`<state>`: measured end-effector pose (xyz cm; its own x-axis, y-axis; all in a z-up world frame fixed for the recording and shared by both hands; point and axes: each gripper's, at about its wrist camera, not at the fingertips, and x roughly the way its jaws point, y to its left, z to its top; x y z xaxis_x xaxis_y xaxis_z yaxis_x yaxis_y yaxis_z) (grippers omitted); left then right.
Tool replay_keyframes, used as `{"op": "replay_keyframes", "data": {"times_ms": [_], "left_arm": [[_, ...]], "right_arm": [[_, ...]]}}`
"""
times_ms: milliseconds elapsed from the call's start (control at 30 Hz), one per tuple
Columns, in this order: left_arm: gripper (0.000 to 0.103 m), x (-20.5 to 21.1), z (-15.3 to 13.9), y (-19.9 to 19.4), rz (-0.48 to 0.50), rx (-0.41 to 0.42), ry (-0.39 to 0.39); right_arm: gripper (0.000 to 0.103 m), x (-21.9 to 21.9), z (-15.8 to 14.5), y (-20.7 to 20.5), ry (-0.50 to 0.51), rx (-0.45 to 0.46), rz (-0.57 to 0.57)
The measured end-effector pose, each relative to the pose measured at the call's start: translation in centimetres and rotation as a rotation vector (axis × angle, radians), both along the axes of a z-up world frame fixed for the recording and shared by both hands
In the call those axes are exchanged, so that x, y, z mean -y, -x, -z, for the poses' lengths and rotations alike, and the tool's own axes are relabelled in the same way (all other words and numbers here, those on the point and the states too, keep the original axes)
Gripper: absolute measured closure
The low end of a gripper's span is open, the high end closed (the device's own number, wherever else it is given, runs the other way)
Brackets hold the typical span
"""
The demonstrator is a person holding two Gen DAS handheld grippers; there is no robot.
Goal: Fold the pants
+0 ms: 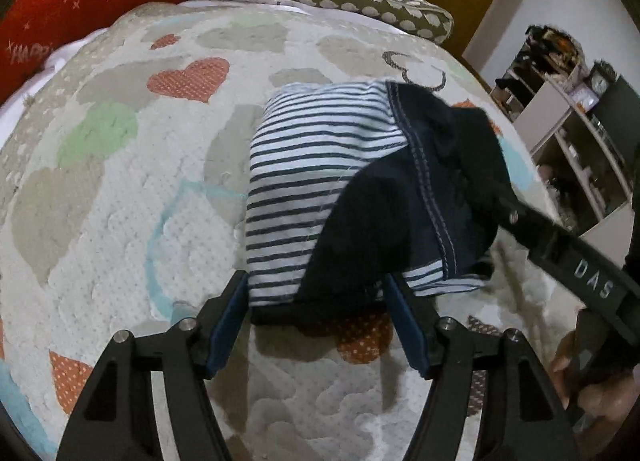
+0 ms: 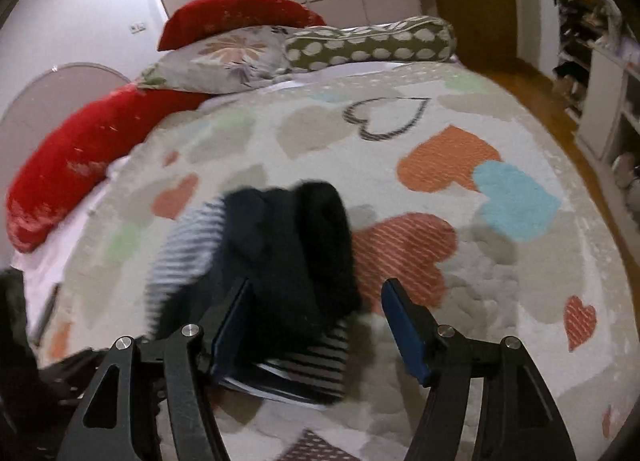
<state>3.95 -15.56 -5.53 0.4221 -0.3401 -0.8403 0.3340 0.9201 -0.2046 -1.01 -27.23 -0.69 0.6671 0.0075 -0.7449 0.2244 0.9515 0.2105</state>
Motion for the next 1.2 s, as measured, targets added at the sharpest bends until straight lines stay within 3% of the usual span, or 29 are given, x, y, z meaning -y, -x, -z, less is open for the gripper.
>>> {"op": "replay_keyframes", "data": {"times_ms": [133,200,267,367,400,467,567,667,767,800,933,1000,1100,1200], "left_arm": [[0.034,0.1,0.1,0.2,0.012,0.009,-0.01],[0.034,-0.1,-0.1,0.4,0.016,0.011,-0.006],[0.034,-0.3,-0.4,0.9,0.016,0.016,-0.008],[0.034,-0.6,-1.3,1.7,0.017,0.05,-0.012],[0.034,-0.7,-1.6,2.1,0.012,0.07,-0.012],[0.034,-1.1,-2.2,2.8,0.001,0.09,0.002],[0.034,-1.6,-3.0,4.0,-0.005,0.102,0.033],[0.03,-2.1,-4.0,5.3,-0.005,0.147,0.031],[0.02,-2.6,-5.7,6.9,-0.031,0.265,0.005],[0.018,-2.8,-6.5,7.7,-0.059,0.328,-0.014],[0.0,-3.2,-8.9,10.2,-0.101,0.499,-0.006],[0.0,-3.2,-9.8,11.6,-0.088,0.558,0.023],[0.0,-2.7,-9.9,12.4,-0.042,0.548,0.027],[0.0,-2.1,-9.2,12.9,-0.001,0.468,0.022]], "right_arm": [[0.032,2.0,3.1,1.3,-0.107,-0.053,0.042],[0.032,2.6,3.2,1.8,-0.137,-0.039,0.043],[0.032,2.6,1.6,2.5,-0.122,-0.009,0.069],[0.032,1.7,-3.6,4.0,-0.098,0.204,0.049],[0.032,1.2,-4.9,3.6,-0.137,0.236,-0.013],[0.032,1.1,-5.6,1.2,-0.307,0.236,-0.145],[0.032,2.1,-2.9,-3.0,-0.462,0.151,-0.17],[0.033,5.2,1.7,-4.6,-0.514,0.056,0.024],[0.036,7.8,3.6,-2.8,-0.684,0.115,0.122],[0.036,8.2,3.3,-1.7,-0.699,0.123,0.142],[0.032,8.1,1.4,2.6,-0.581,0.128,0.171],[0.032,6.8,0.6,5.3,-0.451,0.111,0.158],[0.032,4.6,0.8,9.2,-0.285,0.064,0.149],[0.032,3.5,2.0,12.3,-0.2,0.012,0.163]]}}
